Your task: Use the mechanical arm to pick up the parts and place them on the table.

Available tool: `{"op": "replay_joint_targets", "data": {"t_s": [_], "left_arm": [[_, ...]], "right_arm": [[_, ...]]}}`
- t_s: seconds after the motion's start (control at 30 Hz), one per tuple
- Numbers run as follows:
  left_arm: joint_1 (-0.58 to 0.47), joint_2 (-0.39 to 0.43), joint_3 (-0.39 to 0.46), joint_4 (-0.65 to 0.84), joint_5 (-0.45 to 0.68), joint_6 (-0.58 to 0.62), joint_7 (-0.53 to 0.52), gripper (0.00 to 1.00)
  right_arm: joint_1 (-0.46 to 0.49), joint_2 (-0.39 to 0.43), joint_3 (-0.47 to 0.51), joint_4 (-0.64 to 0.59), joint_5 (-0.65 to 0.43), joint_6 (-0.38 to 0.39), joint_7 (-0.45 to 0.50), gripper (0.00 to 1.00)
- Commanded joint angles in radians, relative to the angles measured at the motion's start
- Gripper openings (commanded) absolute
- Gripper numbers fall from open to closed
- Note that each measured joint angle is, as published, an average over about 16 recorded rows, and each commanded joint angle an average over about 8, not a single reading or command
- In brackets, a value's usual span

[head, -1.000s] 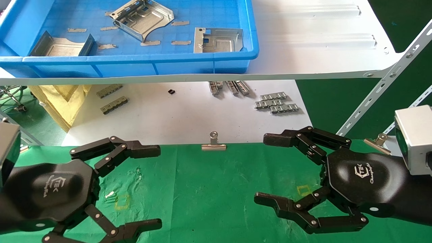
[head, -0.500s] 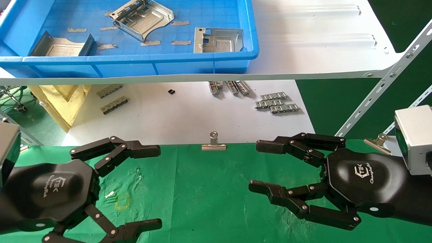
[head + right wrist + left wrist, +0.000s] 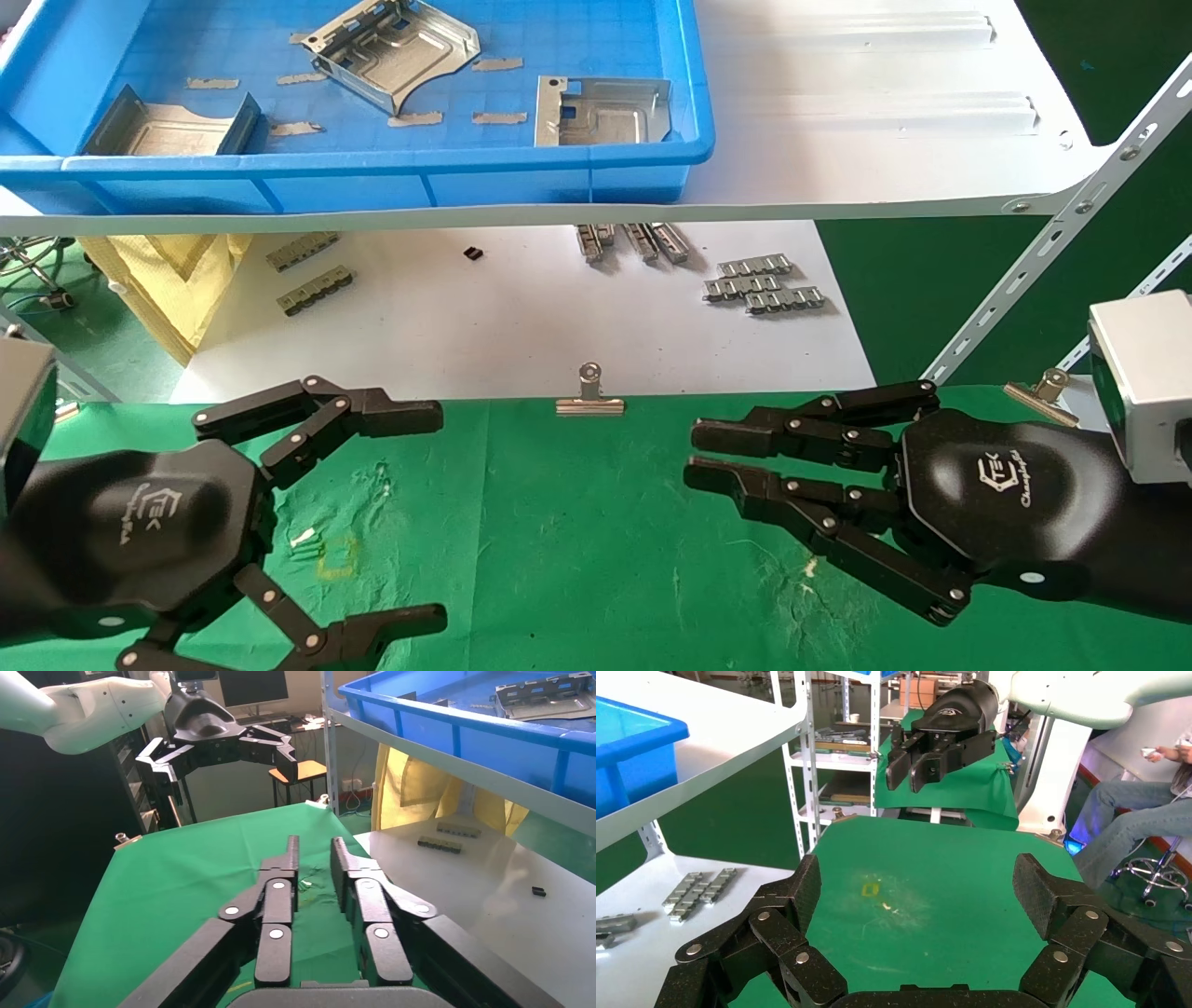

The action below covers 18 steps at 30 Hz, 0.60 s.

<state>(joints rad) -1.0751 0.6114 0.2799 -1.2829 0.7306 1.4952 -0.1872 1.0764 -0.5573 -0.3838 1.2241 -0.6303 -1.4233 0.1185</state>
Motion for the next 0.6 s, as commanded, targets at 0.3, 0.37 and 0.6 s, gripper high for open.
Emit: {"op": "replay_joint_targets", "data": {"t_s": [0.3, 0.37, 0.6], "left_arm": [[0.000, 0.000, 0.000, 0.000, 0.000, 0.000, 0.000, 1.00], [0.000, 0.000, 0.000, 0.000, 0.000, 0.000, 0.000, 1.00], [0.000, 0.000, 0.000, 0.000, 0.000, 0.000, 0.000, 1.00]], "right_arm": [[0.000, 0.000, 0.000, 0.000, 0.000, 0.000, 0.000, 0.27], [0.000, 0.000, 0.000, 0.000, 0.000, 0.000, 0.000, 0.52], [0.000, 0.000, 0.000, 0.000, 0.000, 0.000, 0.000, 1.00]]}}
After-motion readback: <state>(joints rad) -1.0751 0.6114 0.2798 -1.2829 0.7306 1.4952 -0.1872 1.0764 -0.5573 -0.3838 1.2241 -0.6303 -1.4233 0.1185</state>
